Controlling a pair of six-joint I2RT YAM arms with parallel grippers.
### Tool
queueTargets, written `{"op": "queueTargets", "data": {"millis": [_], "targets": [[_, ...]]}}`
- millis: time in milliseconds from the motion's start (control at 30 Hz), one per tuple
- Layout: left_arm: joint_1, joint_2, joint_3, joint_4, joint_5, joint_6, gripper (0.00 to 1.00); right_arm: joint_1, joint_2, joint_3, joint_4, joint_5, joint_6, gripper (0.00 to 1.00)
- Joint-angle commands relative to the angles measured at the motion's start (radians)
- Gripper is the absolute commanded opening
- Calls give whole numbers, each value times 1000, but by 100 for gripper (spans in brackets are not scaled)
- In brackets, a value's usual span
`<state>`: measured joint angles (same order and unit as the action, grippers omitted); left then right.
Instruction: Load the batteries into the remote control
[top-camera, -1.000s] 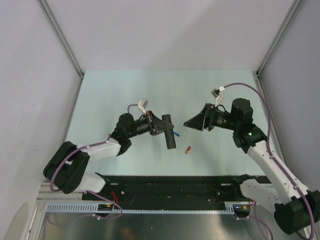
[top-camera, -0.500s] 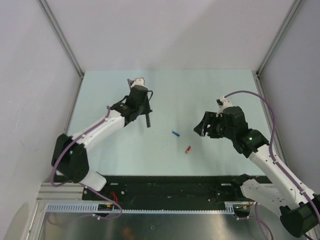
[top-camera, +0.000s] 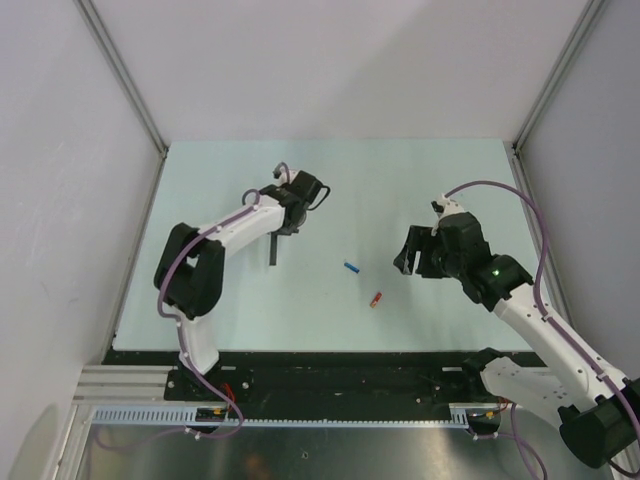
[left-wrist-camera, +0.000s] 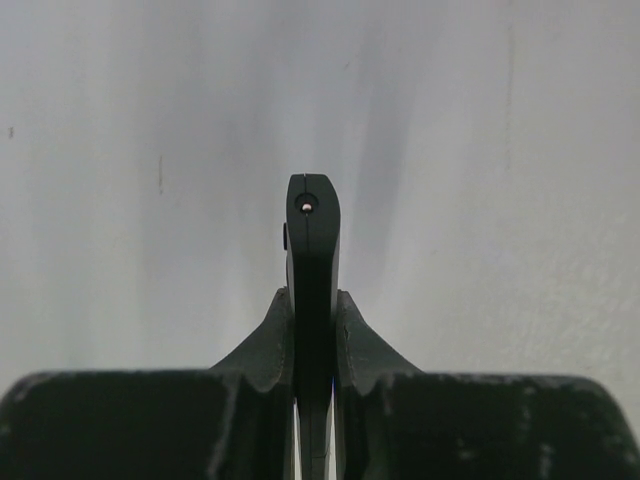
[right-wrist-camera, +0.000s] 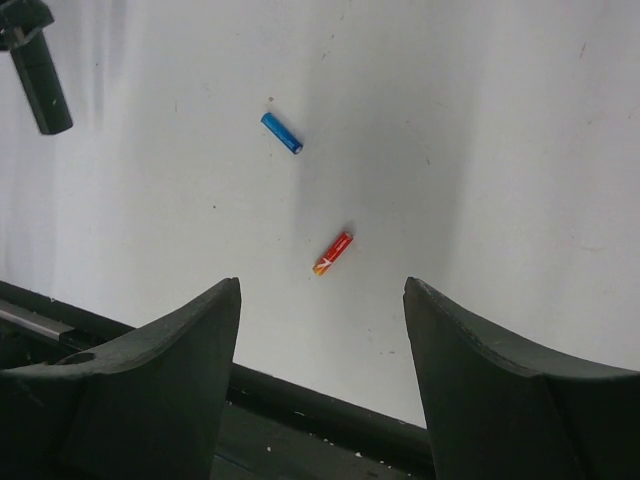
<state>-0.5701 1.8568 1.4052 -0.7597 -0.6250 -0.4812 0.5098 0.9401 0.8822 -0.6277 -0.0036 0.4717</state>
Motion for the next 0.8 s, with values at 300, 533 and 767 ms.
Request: {"op": "queueTargets", "data": {"millis": [300, 533, 767], "targets": [[-22, 229, 169, 10, 136, -37, 23, 6, -41, 44, -40, 27, -22, 72], [-27, 141, 133, 40, 150, -22, 47, 3, -38, 44, -47, 33, -22, 73], [-28, -135, 132, 49, 153, 7, 67, -2, -41, 44, -52, 40, -31, 73]]}}
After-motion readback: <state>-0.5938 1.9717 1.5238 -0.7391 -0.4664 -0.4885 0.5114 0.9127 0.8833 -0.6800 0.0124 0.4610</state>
